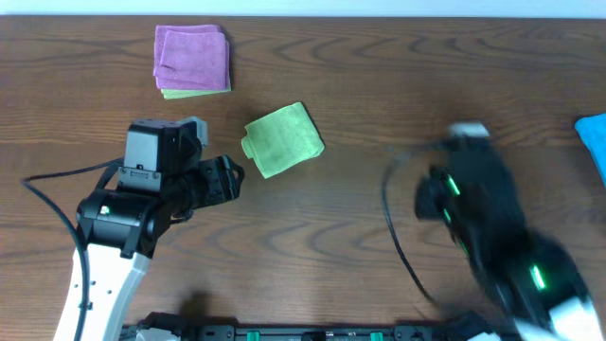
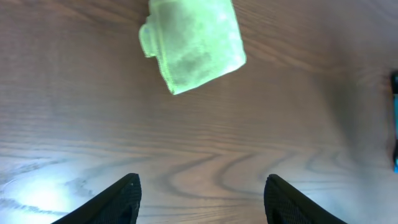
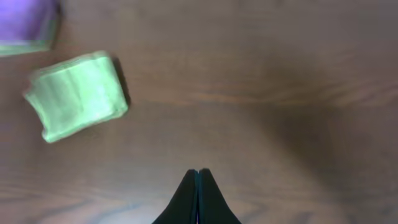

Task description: Fold the cloth

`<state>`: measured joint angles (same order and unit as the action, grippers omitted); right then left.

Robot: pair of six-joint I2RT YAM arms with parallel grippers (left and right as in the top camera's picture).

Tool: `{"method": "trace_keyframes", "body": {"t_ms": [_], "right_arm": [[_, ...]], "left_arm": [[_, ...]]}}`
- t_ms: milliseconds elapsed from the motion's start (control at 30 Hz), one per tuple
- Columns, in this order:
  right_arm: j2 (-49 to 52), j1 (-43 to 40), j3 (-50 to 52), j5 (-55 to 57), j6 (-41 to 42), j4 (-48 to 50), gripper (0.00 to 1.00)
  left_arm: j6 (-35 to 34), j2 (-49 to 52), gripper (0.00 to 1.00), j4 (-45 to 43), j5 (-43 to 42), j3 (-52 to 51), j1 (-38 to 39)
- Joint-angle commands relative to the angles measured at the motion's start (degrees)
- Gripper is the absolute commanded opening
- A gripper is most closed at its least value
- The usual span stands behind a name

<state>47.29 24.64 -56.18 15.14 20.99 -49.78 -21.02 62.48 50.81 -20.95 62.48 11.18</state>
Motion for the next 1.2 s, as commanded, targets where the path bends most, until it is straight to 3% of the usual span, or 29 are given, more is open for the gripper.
{"method": "trace_keyframes", "body": {"t_ms": [0,67,133,167,233,300,333,400,567,633,667,700,733,1167], "right_arm": [[-13.18,-0.48,10.84,2.93,7.26,1.62,0.02],[-19.87,-0.46,16.37,6.88,11.54,2.56,0.06],[-26.25,-0.46,23.12,15.23,12.66,5.49,0.19],[-28.44,-0.46,26.34,20.26,12.66,7.17,0.30],[-30.91,-0.46,31.80,27.41,12.63,10.21,0.64],[-31.50,-0.46,35.89,30.53,12.63,12.94,0.91],[-31.36,-0.46,37.27,30.53,12.59,13.11,0.94],[-31.32,-0.46,39.12,30.16,11.32,12.98,0.75],[-31.32,-0.46,40.22,23.61,-2.49,14.05,0.66],[-31.32,-0.46,40.22,18.56,-10.08,13.75,0.56],[-31.32,-0.46,40.22,16.63,-11.87,13.49,0.56],[-31.32,-0.46,40.24,14.34,-13.44,13.00,0.58],[-31.28,-0.46,40.24,14.19,-13.57,12.02,0.99],[-31.28,-0.46,40.24,14.36,-13.55,5.16,0.99]], "left_arm": [[1.29,-0.24,0.65,0.20,-1.42,0.26,0.48],[1.77,-0.24,0.65,0.22,-1.66,0.26,0.48],[1.77,-0.24,0.65,0.22,-1.68,0.26,0.48],[1.79,-0.24,0.65,0.17,-1.95,0.26,0.48],[1.88,-0.24,0.65,0.15,-2.73,0.26,0.48],[2.16,-0.24,0.65,0.20,-3.04,0.26,0.48],[2.21,-0.24,0.65,0.20,-3.10,0.26,0.48],[2.19,-0.24,0.65,0.20,-3.13,0.26,0.48],[2.19,-0.24,0.65,0.15,-3.10,0.26,0.48],[2.19,-0.24,0.66,-0.04,-3.10,0.26,0.48],[2.19,-0.24,0.66,-0.07,-3.08,0.26,0.48],[2.19,-0.24,0.66,-0.07,-3.08,0.26,0.48],[2.19,-0.24,0.66,-0.07,-3.08,0.26,0.48],[2.19,-0.24,0.66,-0.13,-3.06,0.26,0.48]]}}
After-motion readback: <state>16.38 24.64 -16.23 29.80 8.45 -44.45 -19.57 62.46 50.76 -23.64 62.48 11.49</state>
